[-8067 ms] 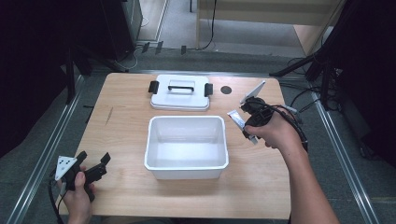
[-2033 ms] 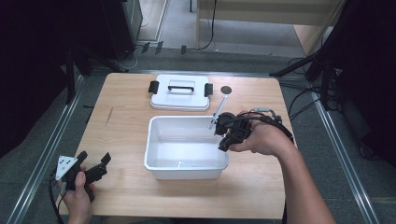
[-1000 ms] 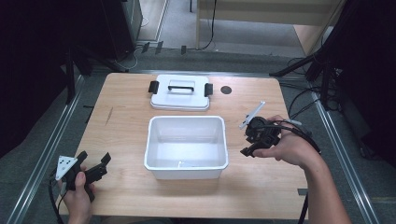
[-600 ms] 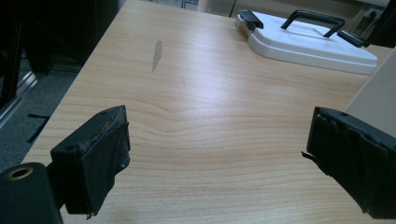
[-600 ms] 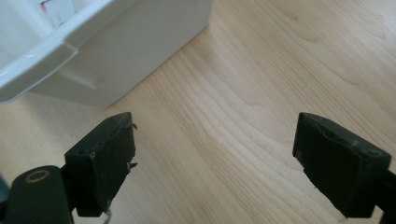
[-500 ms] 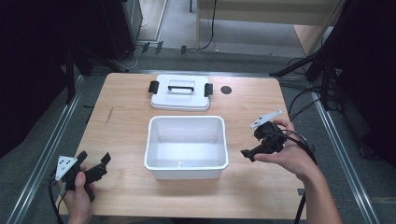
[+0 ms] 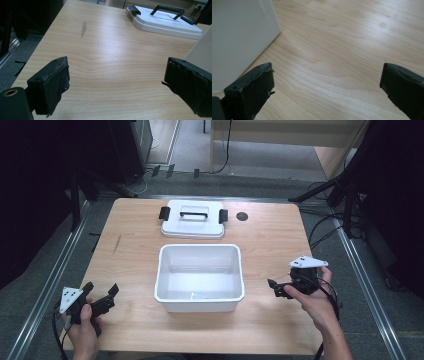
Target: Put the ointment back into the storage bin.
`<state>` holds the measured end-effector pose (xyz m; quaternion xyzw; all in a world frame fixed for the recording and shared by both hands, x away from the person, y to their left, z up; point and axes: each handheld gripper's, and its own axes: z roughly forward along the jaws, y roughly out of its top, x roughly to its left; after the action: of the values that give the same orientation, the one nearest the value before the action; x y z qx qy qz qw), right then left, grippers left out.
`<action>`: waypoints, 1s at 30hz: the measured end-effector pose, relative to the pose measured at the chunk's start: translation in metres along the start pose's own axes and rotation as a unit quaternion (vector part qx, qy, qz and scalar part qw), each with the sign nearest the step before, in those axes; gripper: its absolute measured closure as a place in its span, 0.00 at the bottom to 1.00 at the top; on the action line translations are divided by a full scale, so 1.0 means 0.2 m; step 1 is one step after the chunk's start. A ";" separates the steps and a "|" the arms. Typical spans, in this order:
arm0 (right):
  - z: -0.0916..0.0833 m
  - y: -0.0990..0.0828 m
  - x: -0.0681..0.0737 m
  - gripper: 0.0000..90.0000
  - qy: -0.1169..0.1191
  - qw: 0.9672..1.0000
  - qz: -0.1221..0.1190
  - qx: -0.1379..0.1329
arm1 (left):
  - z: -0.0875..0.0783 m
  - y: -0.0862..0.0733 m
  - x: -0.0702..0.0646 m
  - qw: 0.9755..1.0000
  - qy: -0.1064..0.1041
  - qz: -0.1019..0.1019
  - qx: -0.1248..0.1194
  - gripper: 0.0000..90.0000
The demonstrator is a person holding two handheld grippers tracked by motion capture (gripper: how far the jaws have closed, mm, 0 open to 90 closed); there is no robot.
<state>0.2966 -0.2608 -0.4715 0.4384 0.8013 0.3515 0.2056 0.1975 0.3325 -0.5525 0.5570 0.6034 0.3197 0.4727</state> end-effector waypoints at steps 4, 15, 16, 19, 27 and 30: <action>-0.01 -0.09 -0.02 0.00 -0.015 0.999 0.016 -0.029 | 0.00 0.00 0.00 1.000 0.000 -0.001 -0.001 0.08; -0.03 -0.34 -0.12 0.00 -0.041 0.994 0.059 -0.077 | 0.00 0.00 0.00 1.000 0.001 -0.001 -0.001 0.08; -0.03 -0.37 -0.13 0.00 -0.042 0.994 0.061 -0.079 | 0.00 0.00 0.00 1.000 0.001 -0.001 -0.001 0.08; -0.04 -0.45 -0.15 0.00 -0.045 0.993 0.073 -0.082 | 0.00 0.00 0.00 1.000 0.001 0.000 0.001 0.08; -0.11 -0.58 -0.23 0.00 -0.062 0.983 0.131 -0.114 | 0.01 0.00 0.00 1.000 0.004 0.000 0.005 0.08; -0.14 -0.63 -0.24 0.02 -0.077 0.979 0.145 -0.121 | 0.02 0.01 0.00 1.000 0.006 0.003 0.009 0.08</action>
<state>0.2333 -0.3598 -0.5458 0.5474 0.6623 0.4375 0.2651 0.2020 0.3314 -0.5521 0.5612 0.6074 0.3194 0.4627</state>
